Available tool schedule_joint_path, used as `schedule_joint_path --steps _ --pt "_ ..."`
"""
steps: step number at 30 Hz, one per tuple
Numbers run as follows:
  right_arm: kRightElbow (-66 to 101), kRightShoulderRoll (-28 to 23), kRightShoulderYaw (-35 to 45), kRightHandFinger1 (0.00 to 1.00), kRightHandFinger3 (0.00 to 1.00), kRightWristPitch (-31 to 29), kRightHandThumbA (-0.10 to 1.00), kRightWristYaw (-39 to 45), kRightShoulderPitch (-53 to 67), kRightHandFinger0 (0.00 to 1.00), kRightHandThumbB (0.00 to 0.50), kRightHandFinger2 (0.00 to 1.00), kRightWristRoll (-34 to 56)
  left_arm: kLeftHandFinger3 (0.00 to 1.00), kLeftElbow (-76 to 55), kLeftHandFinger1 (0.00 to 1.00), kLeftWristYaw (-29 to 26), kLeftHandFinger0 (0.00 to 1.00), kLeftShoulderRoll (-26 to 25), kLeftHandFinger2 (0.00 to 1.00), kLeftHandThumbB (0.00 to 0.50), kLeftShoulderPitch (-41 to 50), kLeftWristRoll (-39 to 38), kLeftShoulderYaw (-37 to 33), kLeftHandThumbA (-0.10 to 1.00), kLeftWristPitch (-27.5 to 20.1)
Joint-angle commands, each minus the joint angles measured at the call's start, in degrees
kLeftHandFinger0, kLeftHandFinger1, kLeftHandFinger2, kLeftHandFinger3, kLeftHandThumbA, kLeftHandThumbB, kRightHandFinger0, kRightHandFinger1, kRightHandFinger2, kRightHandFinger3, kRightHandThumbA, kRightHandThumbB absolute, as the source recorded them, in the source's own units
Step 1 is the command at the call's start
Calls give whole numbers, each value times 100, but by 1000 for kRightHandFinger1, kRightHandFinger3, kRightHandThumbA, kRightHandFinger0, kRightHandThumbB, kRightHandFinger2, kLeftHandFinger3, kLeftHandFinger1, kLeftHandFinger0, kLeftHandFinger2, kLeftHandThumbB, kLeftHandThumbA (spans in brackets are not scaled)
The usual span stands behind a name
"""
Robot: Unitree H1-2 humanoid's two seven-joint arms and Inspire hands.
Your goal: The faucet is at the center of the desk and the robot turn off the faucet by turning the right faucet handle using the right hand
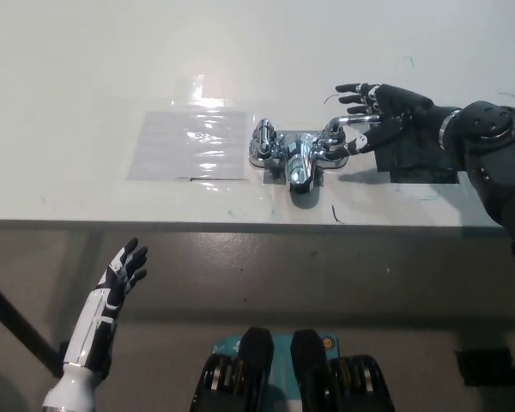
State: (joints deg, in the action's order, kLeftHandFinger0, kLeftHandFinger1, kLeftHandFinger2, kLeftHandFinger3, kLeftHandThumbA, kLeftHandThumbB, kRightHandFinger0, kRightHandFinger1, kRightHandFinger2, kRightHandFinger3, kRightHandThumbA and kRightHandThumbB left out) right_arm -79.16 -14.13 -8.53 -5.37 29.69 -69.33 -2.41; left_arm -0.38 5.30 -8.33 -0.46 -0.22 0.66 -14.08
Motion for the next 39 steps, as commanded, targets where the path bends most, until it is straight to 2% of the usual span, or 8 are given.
schedule_joint_path --steps 1,4,15,26,28,31,36,39 --pt "194 69 358 1000 1000 35 1000 525 -257 1000 380 1000 382 1000 -225 1000 32 1000 -90 1000 221 -89 13 19 1000 6" --pt "316 136 519 1000 1000 141 1000 680 -208 1000 415 1000 458 1000 -200 1000 49 1000 -87 1000 213 -85 -38 22 1000 -29" --pt "969 411 676 1000 1000 206 1000 1371 136 1000 433 1000 589 1000 -193 1000 53 1000 -82 1000 214 -95 -72 38 1000 -37" --pt "1541 564 745 1000 1000 366 1000 1402 743 1000 402 1000 786 1000 -183 1000 46 1000 -109 1000 227 -138 -24 44 1000 -18" --pt "1859 633 838 1000 1000 446 1000 1206 971 1000 413 1000 870 1000 -191 1000 46 1000 -118 1000 210 -125 -5 41 1000 -31" --pt "2297 749 934 1000 1000 533 1000 923 1195 1000 389 1000 946 1000 -212 1000 59 1000 -115 1000 214 -102 -46 42 1000 -17" --pt "3702 1341 1350 1000 1000 531 1000 -409 1876 1000 305 1000 992 1000 -174 1000 47 1000 -108 1000 224 -81 -20 38 1000 -45" --pt "4212 1645 1456 1000 1000 527 1000 -1133 2093 1000 298 1000 763 1000 -203 1000 25 1000 -103 1000 226 -61 -1 49 1000 -37"
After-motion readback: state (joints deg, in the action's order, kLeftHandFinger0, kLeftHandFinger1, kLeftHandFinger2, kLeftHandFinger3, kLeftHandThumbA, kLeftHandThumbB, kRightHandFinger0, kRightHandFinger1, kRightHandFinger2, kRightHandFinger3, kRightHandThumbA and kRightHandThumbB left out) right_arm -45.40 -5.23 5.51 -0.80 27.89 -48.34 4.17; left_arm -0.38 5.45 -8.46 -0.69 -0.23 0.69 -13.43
